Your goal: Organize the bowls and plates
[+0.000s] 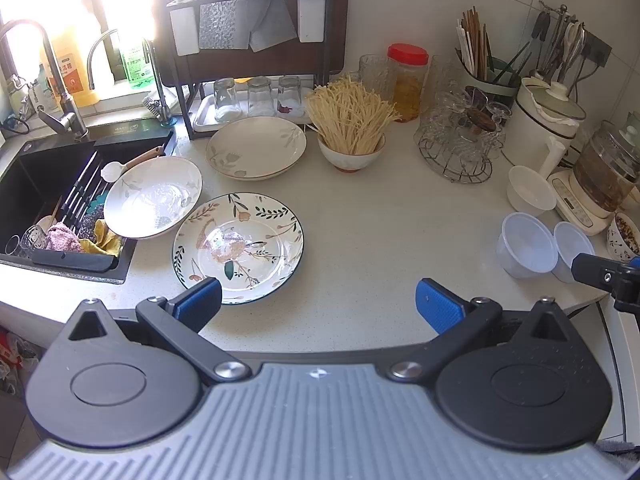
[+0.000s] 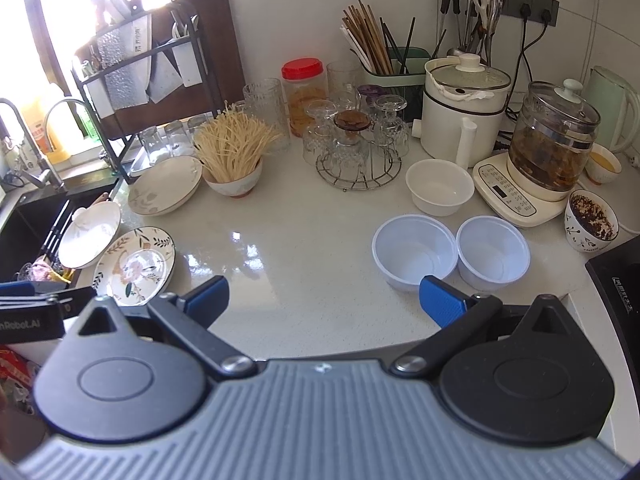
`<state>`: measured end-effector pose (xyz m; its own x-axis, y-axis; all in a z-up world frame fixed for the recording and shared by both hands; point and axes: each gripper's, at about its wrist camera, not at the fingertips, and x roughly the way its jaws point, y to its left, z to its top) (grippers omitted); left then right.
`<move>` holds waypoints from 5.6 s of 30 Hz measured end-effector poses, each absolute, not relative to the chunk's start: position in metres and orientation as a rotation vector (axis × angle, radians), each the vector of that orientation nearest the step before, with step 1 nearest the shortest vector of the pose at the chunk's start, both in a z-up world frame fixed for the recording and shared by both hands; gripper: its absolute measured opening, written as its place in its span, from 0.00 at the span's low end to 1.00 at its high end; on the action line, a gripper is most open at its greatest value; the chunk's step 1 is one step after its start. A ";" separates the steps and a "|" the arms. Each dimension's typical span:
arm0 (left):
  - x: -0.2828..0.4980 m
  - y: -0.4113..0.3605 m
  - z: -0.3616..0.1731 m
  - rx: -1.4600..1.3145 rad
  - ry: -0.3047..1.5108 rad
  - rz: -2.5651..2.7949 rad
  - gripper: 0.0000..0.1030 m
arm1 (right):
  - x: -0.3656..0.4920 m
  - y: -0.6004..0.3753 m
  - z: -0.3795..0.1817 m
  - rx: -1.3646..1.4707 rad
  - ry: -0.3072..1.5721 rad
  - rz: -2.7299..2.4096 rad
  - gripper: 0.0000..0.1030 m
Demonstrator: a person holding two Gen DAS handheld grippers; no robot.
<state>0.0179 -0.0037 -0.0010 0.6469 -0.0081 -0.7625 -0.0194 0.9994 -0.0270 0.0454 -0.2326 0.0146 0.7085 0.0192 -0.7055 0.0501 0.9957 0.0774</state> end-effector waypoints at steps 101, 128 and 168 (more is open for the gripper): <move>0.066 0.080 0.018 -0.269 0.789 0.551 1.00 | 0.216 -0.129 0.015 -0.008 0.733 0.742 1.00; 0.174 0.274 -0.050 -0.221 0.900 0.270 1.00 | 0.294 0.033 -0.043 0.110 0.901 0.595 1.00; 0.276 0.387 -0.156 -0.418 1.084 0.106 0.96 | 0.367 0.119 -0.138 0.114 1.240 0.476 0.44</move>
<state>0.2759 0.3870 -0.1556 0.4708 -0.1183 -0.8742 -0.2857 0.9171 -0.2780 0.3665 0.1185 -0.1377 0.2409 0.4079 -0.8807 -0.2860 0.8969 0.3372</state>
